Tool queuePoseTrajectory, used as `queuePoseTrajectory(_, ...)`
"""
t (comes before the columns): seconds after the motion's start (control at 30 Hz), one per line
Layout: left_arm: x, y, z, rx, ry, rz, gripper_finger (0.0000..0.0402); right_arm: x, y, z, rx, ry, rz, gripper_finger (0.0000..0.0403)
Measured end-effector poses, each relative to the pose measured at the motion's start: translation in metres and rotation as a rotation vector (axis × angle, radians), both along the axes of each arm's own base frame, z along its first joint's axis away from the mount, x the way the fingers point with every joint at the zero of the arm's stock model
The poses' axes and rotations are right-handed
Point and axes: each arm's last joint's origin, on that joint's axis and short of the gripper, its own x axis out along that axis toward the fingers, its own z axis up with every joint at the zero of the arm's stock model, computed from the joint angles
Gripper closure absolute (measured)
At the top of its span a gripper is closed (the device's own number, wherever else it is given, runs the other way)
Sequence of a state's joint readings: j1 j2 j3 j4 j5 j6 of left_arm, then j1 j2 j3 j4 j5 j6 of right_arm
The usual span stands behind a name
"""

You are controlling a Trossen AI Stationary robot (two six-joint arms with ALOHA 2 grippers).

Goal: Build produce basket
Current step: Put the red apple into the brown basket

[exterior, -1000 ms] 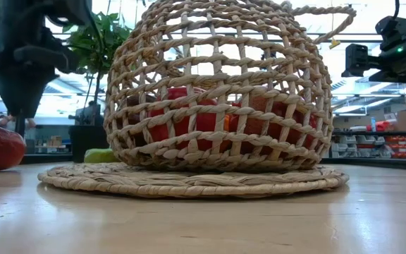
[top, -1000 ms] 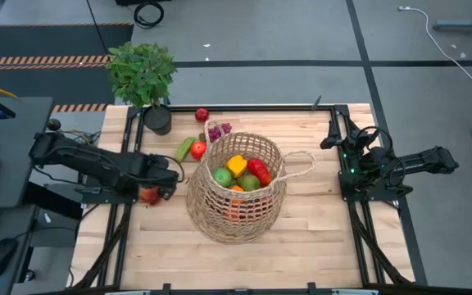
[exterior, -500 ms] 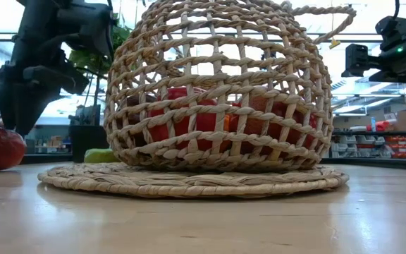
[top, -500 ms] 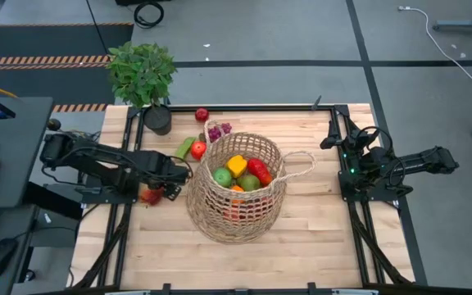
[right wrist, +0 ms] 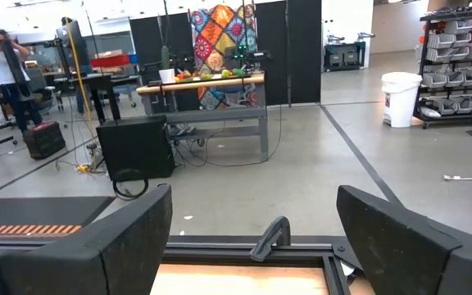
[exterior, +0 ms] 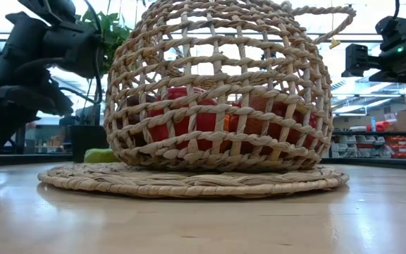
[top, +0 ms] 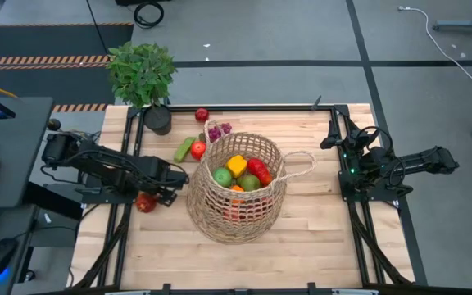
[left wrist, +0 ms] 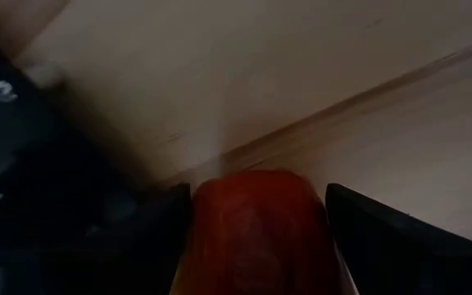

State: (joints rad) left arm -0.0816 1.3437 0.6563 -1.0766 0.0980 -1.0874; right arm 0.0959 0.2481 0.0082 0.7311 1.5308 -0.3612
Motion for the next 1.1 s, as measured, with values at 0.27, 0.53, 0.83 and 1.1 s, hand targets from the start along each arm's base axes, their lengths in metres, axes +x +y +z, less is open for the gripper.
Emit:
queuePoseTrajectory(0.27,0.002,-0.002,0.0,-0.044,-0.02,0.005,0.0129,0.0,0.0,0.0,0.0,0.0,0.0,0.0054)
queuePoseTrajectory(0.53,0.003,-0.002,0.0,-0.075,-0.027,0.006,0.0165,0.0,0.0,0.0,0.0,0.0,-0.001,0.0054)
queuePoseTrajectory(0.83,0.015,-0.003,0.001,-0.062,-0.14,0.027,0.0172,0.0,0.0,0.0,0.0,0.0,0.0,0.0054)
queuePoseTrajectory(1.1,0.033,-0.002,0.016,0.001,-0.268,0.021,0.0173,0.0,0.0,0.0,0.0,0.001,0.0,0.0054)
